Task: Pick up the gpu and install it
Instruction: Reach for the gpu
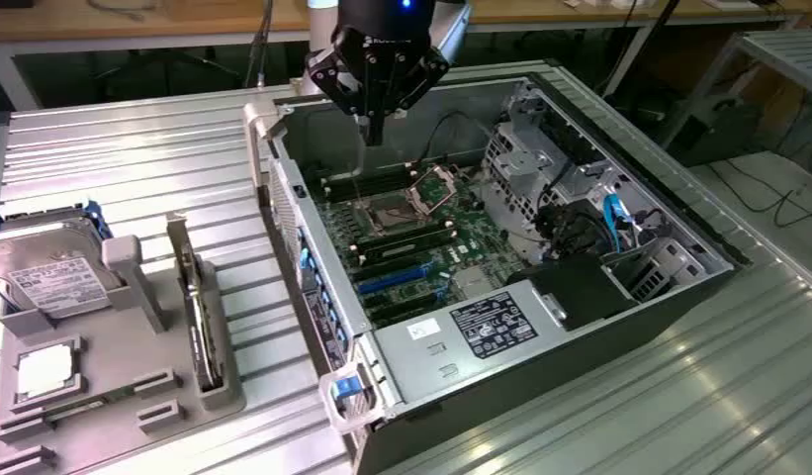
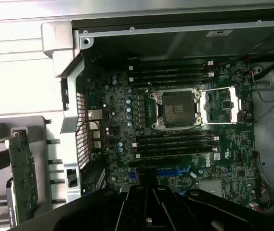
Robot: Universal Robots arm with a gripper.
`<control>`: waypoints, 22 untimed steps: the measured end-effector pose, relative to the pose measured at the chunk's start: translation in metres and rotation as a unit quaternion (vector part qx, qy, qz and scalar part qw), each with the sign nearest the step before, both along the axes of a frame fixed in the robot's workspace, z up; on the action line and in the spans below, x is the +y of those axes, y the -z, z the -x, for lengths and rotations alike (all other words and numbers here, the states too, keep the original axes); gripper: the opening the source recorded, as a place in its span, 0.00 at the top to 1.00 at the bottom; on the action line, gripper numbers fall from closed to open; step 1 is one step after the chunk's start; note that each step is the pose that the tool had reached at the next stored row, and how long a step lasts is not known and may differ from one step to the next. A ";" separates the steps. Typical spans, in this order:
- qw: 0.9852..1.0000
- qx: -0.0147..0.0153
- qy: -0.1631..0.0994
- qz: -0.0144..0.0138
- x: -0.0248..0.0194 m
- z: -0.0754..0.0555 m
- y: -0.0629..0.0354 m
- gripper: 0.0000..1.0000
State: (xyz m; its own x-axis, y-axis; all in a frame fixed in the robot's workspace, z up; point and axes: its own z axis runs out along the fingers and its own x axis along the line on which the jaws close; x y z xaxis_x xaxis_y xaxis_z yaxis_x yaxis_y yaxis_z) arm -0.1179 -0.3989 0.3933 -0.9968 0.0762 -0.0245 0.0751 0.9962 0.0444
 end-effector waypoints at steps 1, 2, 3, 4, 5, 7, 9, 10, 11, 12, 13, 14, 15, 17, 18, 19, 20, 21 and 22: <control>1.000 0.000 0.000 0.000 0.0000 0.000 0.0000 0.89; 1.000 0.000 0.000 0.000 0.0000 0.000 0.0000 0.89; 1.000 0.000 0.000 0.000 -0.0001 0.001 0.0000 0.89; 1.000 0.000 0.000 0.000 -0.0001 0.001 0.0000 0.89; 1.000 0.000 0.000 0.000 -0.0001 0.001 0.0000 0.89; 1.000 0.000 0.000 0.000 -0.0001 0.001 0.0000 0.89; 1.000 0.000 0.000 0.000 -0.0002 0.002 0.0001 0.89; 1.000 0.000 0.000 0.000 -0.0002 0.002 0.0001 0.89; 1.000 0.000 0.000 0.000 -0.0002 0.003 0.0001 0.89; 1.000 0.000 0.000 0.000 -0.0002 0.003 0.0001 0.89; 1.000 0.000 0.000 0.000 -0.0003 0.003 0.0001 0.89; 1.000 0.000 0.000 0.000 -0.0003 0.004 0.0001 0.89; 1.000 0.000 0.000 0.000 -0.0004 0.005 0.0001 0.89; 1.000 0.000 0.000 0.000 -0.0004 0.005 0.0001 0.89; 1.000 0.000 0.000 0.000 -0.0005 0.006 0.0001 0.89; 1.000 0.000 0.000 0.000 -0.0006 0.006 0.0001 0.89; 1.000 0.000 0.000 0.000 -0.0006 0.007 0.0001 0.89; 1.000 0.000 0.000 0.000 -0.0007 0.007 0.0001 0.89; 1.000 0.000 0.000 0.000 -0.0007 0.007 0.0001 0.89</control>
